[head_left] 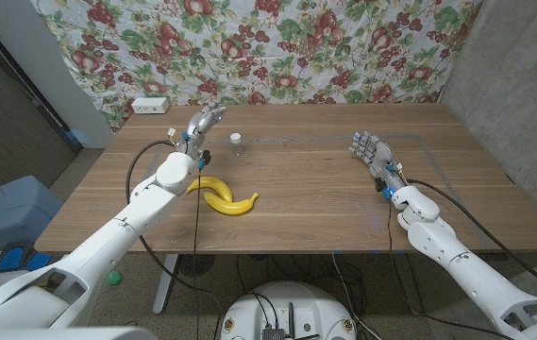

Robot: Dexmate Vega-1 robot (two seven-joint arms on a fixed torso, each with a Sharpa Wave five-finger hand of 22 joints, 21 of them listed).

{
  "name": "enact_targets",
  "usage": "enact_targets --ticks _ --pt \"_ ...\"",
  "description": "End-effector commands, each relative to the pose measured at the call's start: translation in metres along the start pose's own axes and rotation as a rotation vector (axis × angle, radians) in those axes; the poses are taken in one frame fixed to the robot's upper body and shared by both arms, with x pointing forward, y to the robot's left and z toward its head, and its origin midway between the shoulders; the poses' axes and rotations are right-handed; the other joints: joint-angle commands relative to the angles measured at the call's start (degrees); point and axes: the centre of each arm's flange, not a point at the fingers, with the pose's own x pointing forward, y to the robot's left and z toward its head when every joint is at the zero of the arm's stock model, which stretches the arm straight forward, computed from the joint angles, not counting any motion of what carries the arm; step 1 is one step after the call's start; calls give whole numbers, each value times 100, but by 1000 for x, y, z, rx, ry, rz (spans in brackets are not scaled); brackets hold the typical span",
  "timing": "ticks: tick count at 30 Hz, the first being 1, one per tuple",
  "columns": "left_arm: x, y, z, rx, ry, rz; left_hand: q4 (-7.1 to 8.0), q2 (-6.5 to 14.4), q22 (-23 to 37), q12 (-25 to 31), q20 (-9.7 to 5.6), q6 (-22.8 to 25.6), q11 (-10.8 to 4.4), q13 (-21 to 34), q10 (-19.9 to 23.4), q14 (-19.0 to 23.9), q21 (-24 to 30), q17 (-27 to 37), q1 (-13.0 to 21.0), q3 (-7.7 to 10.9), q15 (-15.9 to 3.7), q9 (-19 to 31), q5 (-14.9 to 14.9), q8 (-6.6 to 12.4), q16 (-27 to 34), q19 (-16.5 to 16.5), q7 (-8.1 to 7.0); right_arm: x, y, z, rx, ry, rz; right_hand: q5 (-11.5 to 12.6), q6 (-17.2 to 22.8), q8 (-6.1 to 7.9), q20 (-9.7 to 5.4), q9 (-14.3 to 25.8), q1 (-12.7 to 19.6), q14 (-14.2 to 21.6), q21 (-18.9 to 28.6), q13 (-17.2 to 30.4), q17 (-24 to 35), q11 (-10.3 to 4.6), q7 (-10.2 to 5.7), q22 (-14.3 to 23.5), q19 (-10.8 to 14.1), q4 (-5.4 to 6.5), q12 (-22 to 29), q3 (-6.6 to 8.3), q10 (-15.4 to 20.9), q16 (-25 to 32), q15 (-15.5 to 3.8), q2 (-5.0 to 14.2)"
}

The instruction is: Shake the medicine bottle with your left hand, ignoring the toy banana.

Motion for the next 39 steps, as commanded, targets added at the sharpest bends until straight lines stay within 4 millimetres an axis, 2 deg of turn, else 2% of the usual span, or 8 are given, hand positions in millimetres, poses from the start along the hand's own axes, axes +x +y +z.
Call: enact_targets --ticks 1,11,20,26,39 --pt "0 -4 7 111 18 36 -26 -99 6 1 -18 -24 -42 30 25 74 -5 14 67 -21 -256 26 -6 38 22 95 -8 -6 2 -1 3 2 2 -13 72 -19 20 23 6 70 -13 20 2 34 4 7 24 -33 -27 -1 43 -20 8 -23" --pt "0 -8 10 177 31 75 -28 -392 11 7 29 -61 -122 42 92 321 1 23 356 -88 -305 39 -15 84 68 259 -17 -6 3 -1 2 -2 9 -13 80 -31 29 24 2 70 -26 21 -8 51 10 7 30 -53 -37 -6 50 -26 12 -31" --pt "0 -11 12 222 45 99 -24 -591 13 5 -82 -66 -116 48 126 428 9 27 637 -124 -380 41 3 113 62 400 -6 -6 3 -2 3 -6 14 -13 88 -44 33 25 -3 68 -39 23 -17 51 6 7 35 -71 -48 -10 53 -32 19 -34" --pt "0 -14 14 255 65 120 -20 -843 13 2 -205 42 -197 51 179 587 14 29 976 -187 -494 47 25 184 72 552 -104 -8 3 -2 5 -9 14 -13 93 -49 38 26 -5 66 -48 24 -23 57 9 7 33 -82 -53 -14 57 -37 13 -39" --pt "1 -18 15 305 107 133 -5 -1128 14 -24 -274 64 -223 53 173 647 -11 32 1365 -295 -538 49 80 213 42 645 -145 -10 3 -2 6 -13 13 -15 104 -62 46 27 -27 73 -65 26 -36 60 11 7 43 -96 -67 -27 60 -43 18 -48"
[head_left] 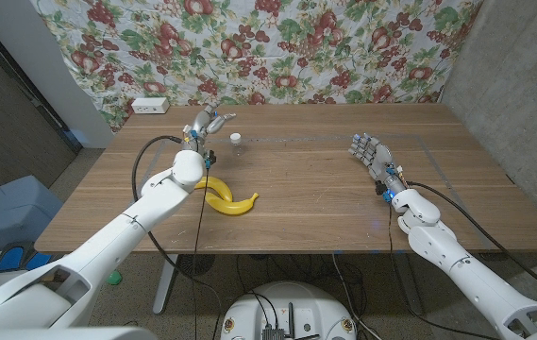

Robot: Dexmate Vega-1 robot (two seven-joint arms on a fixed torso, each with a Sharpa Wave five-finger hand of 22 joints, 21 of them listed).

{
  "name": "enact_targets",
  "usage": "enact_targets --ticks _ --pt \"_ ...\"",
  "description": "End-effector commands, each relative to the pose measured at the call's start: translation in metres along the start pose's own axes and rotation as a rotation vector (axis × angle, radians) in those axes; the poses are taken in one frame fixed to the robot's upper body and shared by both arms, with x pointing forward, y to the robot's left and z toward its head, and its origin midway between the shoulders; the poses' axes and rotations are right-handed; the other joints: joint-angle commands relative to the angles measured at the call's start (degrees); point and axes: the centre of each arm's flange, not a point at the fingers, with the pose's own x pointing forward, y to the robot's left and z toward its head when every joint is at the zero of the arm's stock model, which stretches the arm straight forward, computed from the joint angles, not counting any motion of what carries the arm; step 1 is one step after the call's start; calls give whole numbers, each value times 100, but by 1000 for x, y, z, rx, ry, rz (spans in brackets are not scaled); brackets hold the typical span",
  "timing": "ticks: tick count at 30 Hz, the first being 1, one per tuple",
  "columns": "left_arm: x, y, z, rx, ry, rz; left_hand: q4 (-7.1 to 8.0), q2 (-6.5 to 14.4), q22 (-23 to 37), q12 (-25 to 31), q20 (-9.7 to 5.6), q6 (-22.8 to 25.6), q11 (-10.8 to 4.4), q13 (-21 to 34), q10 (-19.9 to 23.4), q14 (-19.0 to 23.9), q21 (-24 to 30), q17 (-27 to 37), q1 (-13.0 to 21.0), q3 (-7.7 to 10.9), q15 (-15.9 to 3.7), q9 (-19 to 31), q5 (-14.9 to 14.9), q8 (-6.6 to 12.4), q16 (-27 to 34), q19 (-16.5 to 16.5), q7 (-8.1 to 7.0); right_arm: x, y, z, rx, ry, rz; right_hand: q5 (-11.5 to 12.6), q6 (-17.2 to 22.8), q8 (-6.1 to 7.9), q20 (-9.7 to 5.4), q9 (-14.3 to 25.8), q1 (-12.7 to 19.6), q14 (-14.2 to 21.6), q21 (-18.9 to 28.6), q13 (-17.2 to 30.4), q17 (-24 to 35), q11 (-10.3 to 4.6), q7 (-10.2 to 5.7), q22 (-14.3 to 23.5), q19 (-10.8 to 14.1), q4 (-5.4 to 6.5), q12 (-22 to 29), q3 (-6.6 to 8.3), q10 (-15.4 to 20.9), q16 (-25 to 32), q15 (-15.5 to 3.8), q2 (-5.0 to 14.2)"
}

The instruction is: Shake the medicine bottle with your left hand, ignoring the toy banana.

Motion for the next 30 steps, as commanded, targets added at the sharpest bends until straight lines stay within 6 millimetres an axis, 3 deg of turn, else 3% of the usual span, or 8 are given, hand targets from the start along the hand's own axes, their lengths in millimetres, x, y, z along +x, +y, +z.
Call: enact_targets --ticks 1,15,30 --pt "0 -2 -1 71 46 24 15 -69 17 -26 -153 0 -28 27 1 63 -16 27 206 -55 -548 23 47 59 10 55 -53 -3 0 -1 2 -4 0 -15 54 -16 6 28 -28 43 -4 26 11 32 2 8 3 -17 -23 4 31 -17 -13 -47" --pt "2 -4 -3 97 82 9 36 -151 23 -17 -188 47 -103 28 48 91 -31 30 495 -133 -609 25 71 88 2 110 -52 -5 0 -2 1 -4 -4 -16 62 -30 11 29 -53 50 -24 28 1 43 10 9 10 -23 -35 -8 39 -22 -1 -42" --pt "9 -8 -9 103 117 -10 63 -177 31 -18 -215 181 -85 29 82 124 -46 33 736 -241 -638 27 70 144 -1 153 -61 -4 1 -3 0 -3 -9 -14 65 -44 10 30 -70 47 -45 30 -10 50 10 9 18 -36 -50 -13 42 -31 -11 -35"
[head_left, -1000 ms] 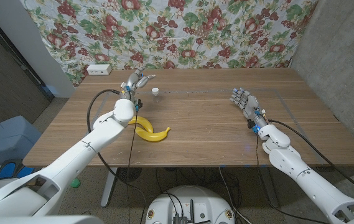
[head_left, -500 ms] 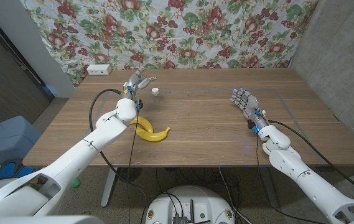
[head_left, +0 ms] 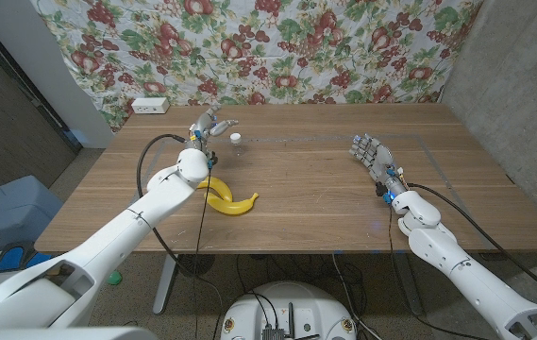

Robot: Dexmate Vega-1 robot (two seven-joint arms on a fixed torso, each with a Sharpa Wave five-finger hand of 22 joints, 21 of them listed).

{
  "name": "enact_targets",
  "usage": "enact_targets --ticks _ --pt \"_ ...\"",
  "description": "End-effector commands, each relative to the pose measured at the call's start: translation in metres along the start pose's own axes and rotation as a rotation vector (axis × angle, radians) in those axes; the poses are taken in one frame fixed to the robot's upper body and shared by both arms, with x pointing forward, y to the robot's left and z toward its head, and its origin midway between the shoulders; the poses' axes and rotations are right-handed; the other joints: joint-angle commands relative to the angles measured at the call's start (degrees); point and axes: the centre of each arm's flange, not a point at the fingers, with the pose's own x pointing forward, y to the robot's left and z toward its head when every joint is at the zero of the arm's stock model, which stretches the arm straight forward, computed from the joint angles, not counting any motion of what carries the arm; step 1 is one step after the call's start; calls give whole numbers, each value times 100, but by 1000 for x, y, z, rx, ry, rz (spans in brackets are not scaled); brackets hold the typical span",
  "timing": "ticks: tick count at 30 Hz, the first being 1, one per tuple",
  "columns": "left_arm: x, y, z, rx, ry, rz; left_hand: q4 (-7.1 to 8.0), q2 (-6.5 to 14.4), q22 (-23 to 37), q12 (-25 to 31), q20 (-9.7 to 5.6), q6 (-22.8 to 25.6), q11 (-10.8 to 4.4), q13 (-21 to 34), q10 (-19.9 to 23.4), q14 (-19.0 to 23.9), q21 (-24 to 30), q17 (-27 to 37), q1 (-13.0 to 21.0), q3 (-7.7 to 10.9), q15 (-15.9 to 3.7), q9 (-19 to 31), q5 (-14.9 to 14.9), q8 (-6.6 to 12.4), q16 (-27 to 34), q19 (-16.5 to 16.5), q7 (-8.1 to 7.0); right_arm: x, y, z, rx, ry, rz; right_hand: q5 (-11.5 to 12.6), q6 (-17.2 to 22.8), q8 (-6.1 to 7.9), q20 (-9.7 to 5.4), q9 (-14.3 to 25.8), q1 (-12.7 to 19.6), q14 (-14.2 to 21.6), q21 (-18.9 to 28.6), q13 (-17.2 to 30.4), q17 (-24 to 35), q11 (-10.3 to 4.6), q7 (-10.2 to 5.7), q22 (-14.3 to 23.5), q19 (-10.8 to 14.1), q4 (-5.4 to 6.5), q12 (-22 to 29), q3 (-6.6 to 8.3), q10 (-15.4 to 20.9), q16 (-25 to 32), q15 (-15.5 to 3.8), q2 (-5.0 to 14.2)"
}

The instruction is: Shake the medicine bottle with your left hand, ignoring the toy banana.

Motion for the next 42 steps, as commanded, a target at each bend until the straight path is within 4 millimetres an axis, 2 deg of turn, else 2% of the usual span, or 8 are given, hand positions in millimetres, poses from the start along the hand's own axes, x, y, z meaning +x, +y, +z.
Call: enact_targets --ticks 1,26,42 --pt "5 -4 -5 7 28 -21 -1 8 31 1 -213 79 -46 30 40 38 -2 34 105 -39 -616 28 43 29 0 63 -4 0 1 -1 -2 1 -4 -14 66 -13 12 30 -11 46 -9 31 -5 15 9 9 18 -13 -11 11 11 -8 -10 26" --pt "13 -16 -12 28 64 -56 39 27 40 -10 -255 69 -36 31 49 46 -23 37 354 -223 -617 30 31 17 -9 102 39 4 0 -3 -3 4 -7 -12 74 -30 14 32 -35 50 -45 34 -21 21 9 10 32 -31 -31 5 21 -19 -3 35" --pt "15 -23 -15 58 97 -79 59 75 44 12 -315 158 -112 32 136 148 -20 38 546 -358 -662 32 46 39 16 175 68 6 -2 -4 4 -1 -13 -12 88 -36 18 33 -55 56 -67 37 -31 37 21 10 46 -37 -35 1 47 -24 -1 39"
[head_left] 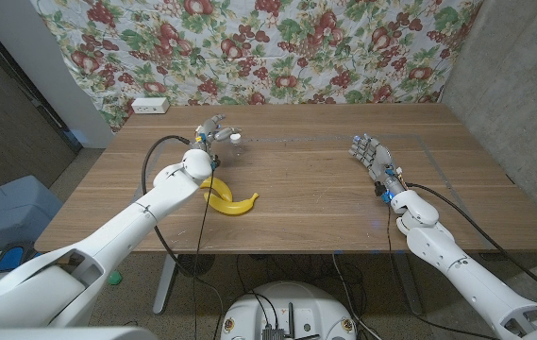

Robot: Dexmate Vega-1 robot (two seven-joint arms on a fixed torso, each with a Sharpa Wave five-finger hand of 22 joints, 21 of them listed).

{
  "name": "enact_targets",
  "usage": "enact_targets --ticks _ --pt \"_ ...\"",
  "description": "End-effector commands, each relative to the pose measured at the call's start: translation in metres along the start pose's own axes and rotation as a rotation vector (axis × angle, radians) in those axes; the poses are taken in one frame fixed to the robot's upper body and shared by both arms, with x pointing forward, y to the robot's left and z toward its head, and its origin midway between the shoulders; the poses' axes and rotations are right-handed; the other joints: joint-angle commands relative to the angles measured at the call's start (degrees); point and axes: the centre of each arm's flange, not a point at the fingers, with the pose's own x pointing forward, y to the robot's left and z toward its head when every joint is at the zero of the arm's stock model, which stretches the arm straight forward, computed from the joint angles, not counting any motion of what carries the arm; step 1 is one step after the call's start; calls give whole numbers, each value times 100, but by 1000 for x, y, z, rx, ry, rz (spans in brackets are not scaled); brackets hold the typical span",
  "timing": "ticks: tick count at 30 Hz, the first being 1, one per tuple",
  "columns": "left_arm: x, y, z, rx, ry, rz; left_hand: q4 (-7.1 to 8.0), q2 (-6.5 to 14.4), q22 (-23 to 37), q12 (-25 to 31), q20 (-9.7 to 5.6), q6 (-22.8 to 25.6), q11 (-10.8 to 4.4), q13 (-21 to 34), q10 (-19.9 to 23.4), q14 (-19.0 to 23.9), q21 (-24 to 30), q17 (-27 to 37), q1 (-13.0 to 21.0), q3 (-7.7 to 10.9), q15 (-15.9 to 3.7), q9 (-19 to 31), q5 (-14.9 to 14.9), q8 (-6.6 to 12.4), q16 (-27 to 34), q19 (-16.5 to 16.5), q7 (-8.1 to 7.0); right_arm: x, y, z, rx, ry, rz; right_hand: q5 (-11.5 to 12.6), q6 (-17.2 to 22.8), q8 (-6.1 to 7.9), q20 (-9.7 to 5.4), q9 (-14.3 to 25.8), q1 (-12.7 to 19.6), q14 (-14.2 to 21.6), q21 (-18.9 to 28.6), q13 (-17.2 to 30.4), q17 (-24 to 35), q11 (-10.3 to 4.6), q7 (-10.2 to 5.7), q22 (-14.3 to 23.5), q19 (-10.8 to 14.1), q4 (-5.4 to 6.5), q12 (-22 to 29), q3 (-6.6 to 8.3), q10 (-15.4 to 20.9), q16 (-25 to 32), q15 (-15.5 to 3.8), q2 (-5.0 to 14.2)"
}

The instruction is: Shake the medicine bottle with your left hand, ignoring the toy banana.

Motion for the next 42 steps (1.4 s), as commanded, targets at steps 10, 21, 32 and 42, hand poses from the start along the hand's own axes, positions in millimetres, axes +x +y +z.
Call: enact_targets --ticks 10,21,32,42 --pt "8 -9 -3 45 48 -46 26 38 17 23 -347 159 -52 33 121 128 3 13 195 -119 -678 34 48 53 18 87 -11 2 -2 -1 9 -9 -8 -13 43 -18 22 34 -24 68 -19 11 -8 34 23 11 56 -36 6 -2 58 -2 3 -3" --pt "12 -13 -4 64 70 -73 37 74 19 27 -362 166 -58 34 162 155 -3 14 268 -177 -703 35 49 44 19 96 -6 2 -3 0 4 -14 -9 -13 51 -21 24 34 -35 70 -32 13 -13 40 18 12 67 -39 -1 -3 60 -6 7 -2" --pt "16 -18 -4 73 82 -104 54 131 22 21 -371 207 -58 35 188 169 -12 16 365 -259 -708 37 48 42 11 106 -20 0 -5 0 7 -14 -19 -13 61 -21 26 35 -40 78 -44 14 -17 32 13 12 71 -44 -3 -2 72 -6 3 1" --pt "17 -25 -4 75 86 -137 68 183 25 29 -375 221 -85 36 235 220 -11 17 425 -309 -734 38 52 31 23 124 -22 -4 -6 -1 10 -16 -27 -13 59 -26 29 35 -48 76 -54 16 -21 50 22 12 76 -46 -5 -2 78 -10 9 1"
